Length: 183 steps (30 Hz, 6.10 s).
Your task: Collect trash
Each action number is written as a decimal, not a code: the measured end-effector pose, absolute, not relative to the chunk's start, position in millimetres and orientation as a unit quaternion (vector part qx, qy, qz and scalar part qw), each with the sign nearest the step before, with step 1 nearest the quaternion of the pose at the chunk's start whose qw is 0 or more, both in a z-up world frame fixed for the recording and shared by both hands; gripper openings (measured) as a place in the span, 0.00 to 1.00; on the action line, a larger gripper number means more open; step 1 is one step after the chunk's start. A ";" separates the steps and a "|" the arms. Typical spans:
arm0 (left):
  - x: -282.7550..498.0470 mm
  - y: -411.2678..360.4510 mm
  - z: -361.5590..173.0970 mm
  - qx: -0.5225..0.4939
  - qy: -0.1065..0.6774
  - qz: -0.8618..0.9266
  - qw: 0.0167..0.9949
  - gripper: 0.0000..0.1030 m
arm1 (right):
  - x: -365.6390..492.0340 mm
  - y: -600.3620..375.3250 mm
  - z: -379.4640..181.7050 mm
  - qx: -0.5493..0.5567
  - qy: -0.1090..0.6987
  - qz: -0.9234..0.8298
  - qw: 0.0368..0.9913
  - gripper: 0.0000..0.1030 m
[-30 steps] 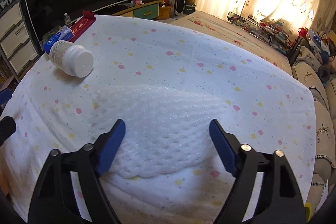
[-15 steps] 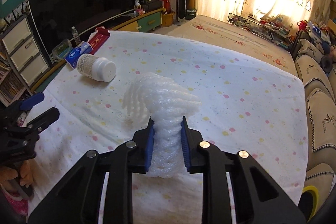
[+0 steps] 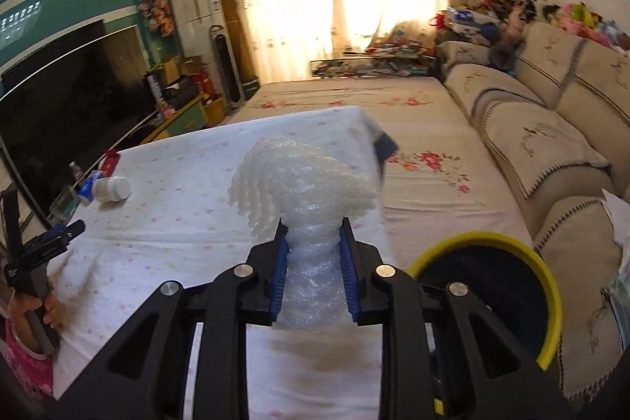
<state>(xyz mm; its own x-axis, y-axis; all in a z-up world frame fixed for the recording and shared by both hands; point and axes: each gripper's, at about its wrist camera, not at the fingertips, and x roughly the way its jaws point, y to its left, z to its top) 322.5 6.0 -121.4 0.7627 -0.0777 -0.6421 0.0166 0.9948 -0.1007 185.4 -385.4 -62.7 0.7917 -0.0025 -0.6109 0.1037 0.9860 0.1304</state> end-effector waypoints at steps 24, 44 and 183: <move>322.7 -2.0 -121.0 -0.027 0.344 -0.033 0.938 0.92 | 177.7 -513.9 -162.4 0.112 0.397 -0.221 0.884 0.60; 326.9 -7.3 -123.2 -0.025 0.356 -0.046 0.933 0.92 | 199.7 -406.5 -103.6 0.094 0.316 -0.088 0.940 0.74; 27.7 -35.1 -7.1 -0.045 0.246 -0.081 0.965 0.95 | -12.8 -364.1 -34.2 0.034 0.245 -0.043 0.968 0.88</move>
<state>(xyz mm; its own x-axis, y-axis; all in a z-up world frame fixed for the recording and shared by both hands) 27.7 -35.1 -7.1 0.8658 -0.1791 -0.4672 0.1352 0.9828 -0.1260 -12.8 -364.1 -34.2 0.8765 -0.0656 -0.4769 0.0992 0.9940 0.0455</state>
